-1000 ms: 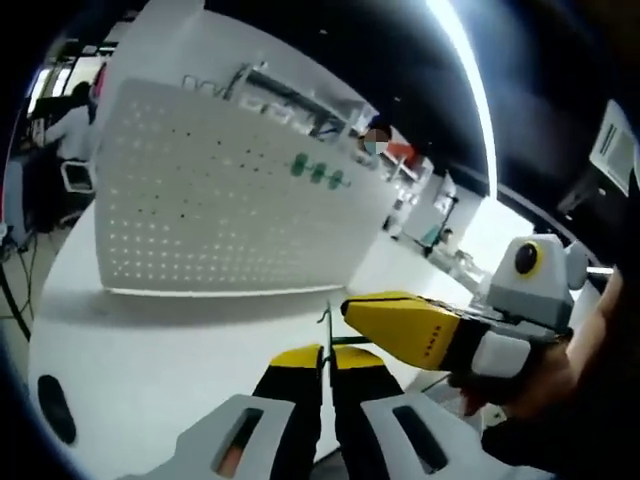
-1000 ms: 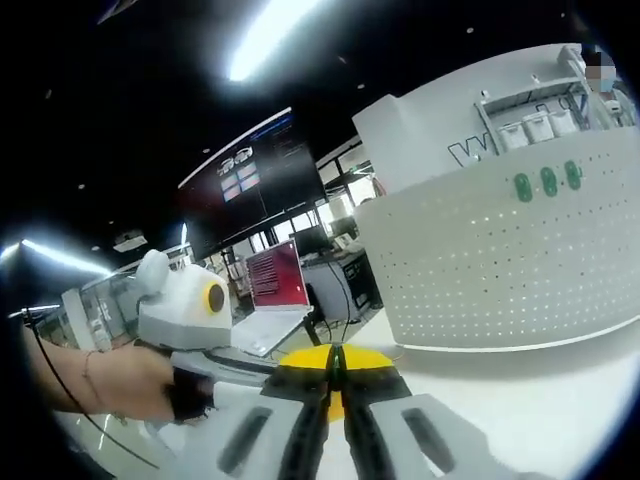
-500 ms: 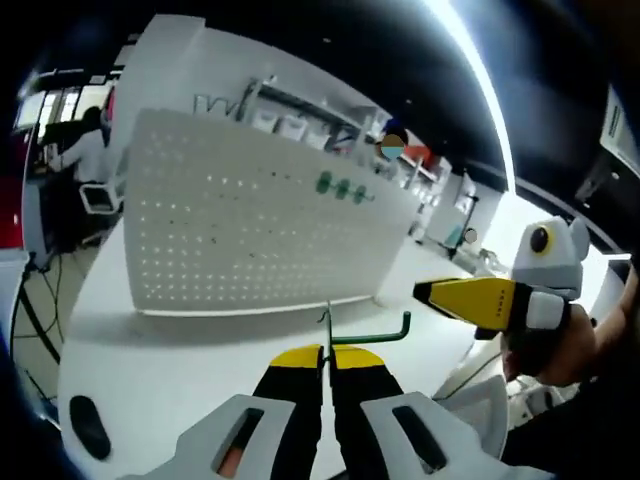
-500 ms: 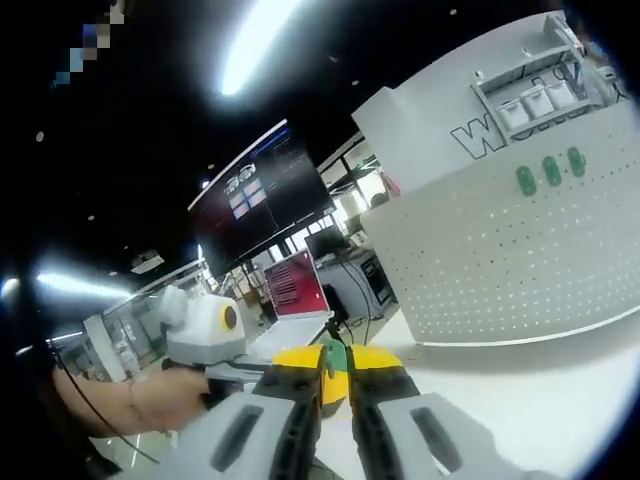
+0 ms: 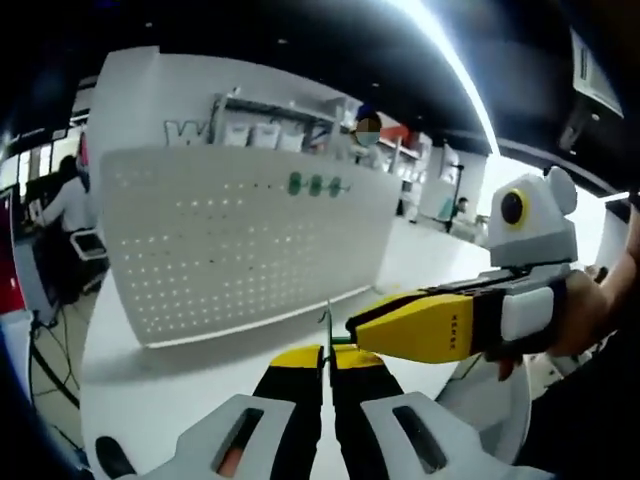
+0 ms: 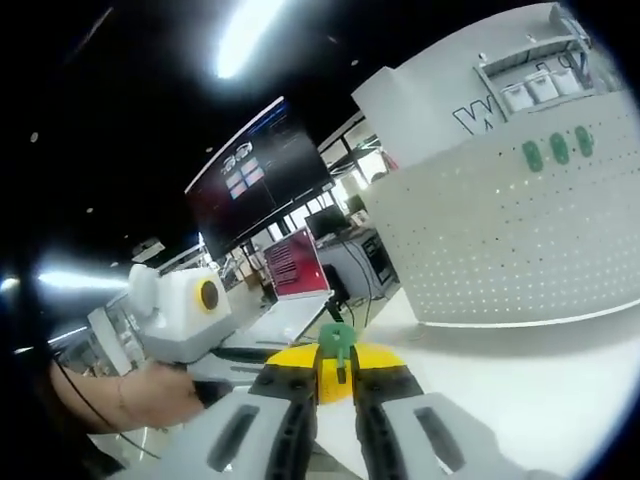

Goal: Insert the hook assembly into the mounting plate slot until the hook locks in place.

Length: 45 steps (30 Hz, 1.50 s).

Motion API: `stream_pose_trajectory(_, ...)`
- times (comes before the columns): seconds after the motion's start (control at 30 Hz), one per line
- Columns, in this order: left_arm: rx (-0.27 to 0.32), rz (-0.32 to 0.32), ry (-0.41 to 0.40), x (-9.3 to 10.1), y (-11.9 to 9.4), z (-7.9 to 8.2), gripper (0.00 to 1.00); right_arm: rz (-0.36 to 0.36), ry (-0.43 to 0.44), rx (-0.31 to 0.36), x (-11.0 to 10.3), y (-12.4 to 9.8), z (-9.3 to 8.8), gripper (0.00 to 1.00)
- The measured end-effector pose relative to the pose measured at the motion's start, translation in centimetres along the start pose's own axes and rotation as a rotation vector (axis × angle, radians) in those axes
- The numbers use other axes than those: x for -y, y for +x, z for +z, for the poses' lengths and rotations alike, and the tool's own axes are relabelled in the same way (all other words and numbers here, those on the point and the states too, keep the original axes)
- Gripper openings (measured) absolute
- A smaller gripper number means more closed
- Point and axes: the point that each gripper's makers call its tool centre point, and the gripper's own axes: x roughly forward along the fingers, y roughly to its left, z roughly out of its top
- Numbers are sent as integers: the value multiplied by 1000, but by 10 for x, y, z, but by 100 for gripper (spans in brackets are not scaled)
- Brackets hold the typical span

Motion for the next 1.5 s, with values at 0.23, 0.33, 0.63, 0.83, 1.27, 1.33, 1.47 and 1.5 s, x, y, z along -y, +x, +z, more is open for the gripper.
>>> stream_pose_trajectory(0.23,28,22,14,-2,-1,11,1,24,53,30,-2,1,9,3)
stream_pose_trajectory(0.33,14,38,52,-4,0,11,1,25,25,25,-5,2,9,2)
stream_pose_trajectory(0.63,-24,43,81,-5,3,4,2,-5,-56,8,-2,2,2,1)
stream_pose_trajectory(0.83,-68,16,21,-3,7,-6,3,-17,-44,-16,5,1,-5,0)
stream_pose_trajectory(1.27,-40,8,56,-3,8,-1,17,-27,-44,2,12,0,3,0)
stream_pose_trajectory(1.33,-24,-6,47,-2,7,0,23,-27,-43,1,15,0,4,0)
stream_pose_trajectory(1.47,-17,-7,9,-4,6,-3,43,-27,-49,4,19,-1,8,0)
stream_pose_trajectory(1.5,-15,-11,0,-4,5,-4,48,-29,-51,5,21,-2,9,0)
